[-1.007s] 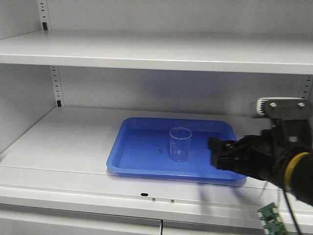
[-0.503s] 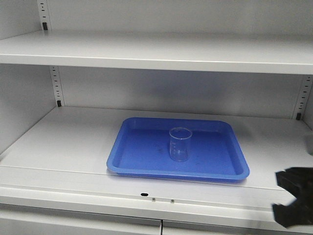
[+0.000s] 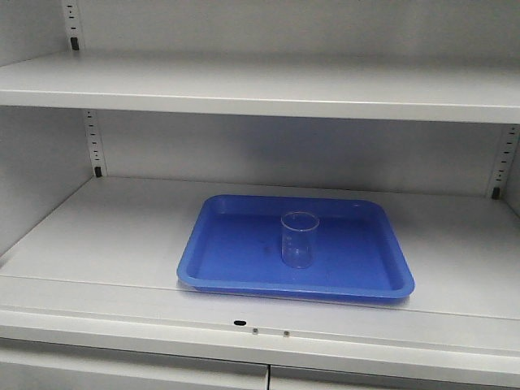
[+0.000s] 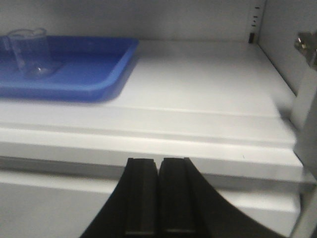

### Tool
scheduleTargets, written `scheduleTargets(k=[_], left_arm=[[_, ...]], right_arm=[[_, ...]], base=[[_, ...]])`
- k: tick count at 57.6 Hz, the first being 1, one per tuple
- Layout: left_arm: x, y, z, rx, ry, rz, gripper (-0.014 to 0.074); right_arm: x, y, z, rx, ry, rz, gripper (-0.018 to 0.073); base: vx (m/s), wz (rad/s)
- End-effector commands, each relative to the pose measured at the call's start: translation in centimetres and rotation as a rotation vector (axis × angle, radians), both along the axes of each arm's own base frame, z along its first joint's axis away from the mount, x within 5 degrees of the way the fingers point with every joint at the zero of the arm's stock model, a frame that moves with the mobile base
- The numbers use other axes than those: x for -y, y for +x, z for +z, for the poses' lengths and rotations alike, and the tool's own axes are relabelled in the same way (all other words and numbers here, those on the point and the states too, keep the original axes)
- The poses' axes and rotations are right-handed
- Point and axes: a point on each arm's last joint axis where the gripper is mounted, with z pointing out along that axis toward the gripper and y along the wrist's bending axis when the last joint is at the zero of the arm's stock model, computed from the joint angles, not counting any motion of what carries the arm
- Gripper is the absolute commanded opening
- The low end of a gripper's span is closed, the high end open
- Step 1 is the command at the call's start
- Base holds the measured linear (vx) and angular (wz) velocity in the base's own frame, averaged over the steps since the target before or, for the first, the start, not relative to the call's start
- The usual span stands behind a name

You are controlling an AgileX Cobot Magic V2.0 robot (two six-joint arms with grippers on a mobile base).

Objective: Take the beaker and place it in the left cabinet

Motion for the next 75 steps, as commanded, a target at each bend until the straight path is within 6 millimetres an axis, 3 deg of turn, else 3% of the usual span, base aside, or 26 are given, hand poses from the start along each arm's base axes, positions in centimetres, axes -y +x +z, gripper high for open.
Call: scheduleTargets(k=[1, 12, 18, 75], left_arm=[[0.0, 0.1, 1.4, 0.106, -0.028, -0.001, -0.0006], [0.0, 0.1, 1.4, 0.106, -0.028, -0.001, -0.0006], [0.0, 0.1, 1.4, 0.106, -0.029, -0.001, -0.0006], [0.0, 0.1, 1.4, 0.105, -0.028, -0.001, -0.0006]], right_arm=[[0.2, -0.8, -0.3, 0.111, -0.012, -0.023, -0.0008], [0.4, -2.9, -4.8, 0.163, -0.016, -0.047, -0.0008], [0.4, -4.1, -4.8, 0.195, -0.022, -0.063, -0.0008], [0.4, -3.9, -4.6, 0.202, -0.058, -0.053, -0.0008]], base=[[0.00, 0.00], [0.00, 0.00], [0.00, 0.00], [0.00, 0.00]])
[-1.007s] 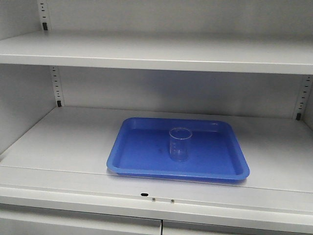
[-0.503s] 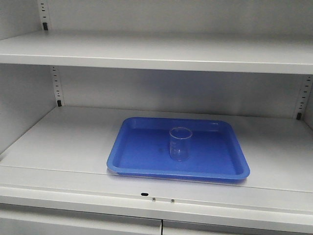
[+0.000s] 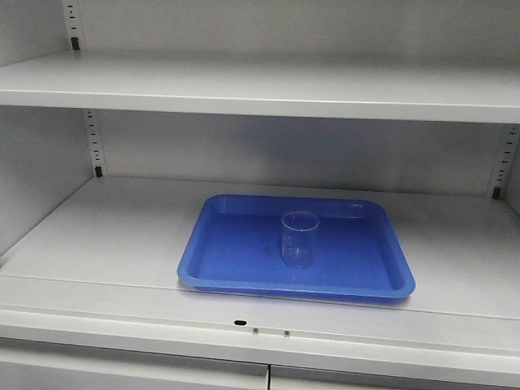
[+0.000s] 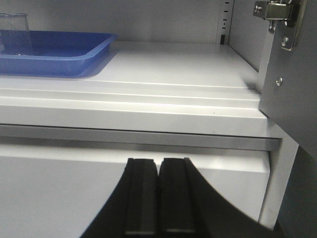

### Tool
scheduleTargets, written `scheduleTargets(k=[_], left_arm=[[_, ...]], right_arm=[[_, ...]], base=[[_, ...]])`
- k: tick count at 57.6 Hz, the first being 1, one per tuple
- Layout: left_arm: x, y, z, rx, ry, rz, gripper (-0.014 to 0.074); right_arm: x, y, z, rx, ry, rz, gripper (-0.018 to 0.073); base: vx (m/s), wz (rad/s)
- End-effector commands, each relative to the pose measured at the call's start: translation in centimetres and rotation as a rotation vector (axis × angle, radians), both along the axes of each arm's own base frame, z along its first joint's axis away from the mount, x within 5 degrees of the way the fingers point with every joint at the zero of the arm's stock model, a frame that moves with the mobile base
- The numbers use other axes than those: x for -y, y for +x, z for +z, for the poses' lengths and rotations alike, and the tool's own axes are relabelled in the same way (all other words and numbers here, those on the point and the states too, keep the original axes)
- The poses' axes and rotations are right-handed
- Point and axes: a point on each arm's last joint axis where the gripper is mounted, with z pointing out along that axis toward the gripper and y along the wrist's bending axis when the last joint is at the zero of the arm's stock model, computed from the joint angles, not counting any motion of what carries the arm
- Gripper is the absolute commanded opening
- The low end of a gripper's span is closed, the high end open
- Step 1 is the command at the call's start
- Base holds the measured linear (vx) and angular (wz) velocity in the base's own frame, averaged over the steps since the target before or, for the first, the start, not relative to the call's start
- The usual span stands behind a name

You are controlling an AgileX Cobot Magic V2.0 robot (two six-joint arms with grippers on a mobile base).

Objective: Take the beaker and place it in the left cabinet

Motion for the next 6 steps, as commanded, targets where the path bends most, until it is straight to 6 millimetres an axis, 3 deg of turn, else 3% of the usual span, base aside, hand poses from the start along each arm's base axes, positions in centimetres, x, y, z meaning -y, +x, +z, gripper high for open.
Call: scheduleTargets(k=[1, 6], left_arm=[[0.02, 0.09, 1.39, 0.105, -0.028, -0.001, -0.0006], [0.02, 0.09, 1.39, 0.105, -0.028, -0.001, -0.0006]], right_arm=[[-0.06, -0.05, 0.72, 0.091, -0.026, 0.006, -0.0008], [-0.06, -0.05, 0.72, 0.091, -0.026, 0.006, -0.0008]], base=[[0.00, 0.00], [0.00, 0.00]])
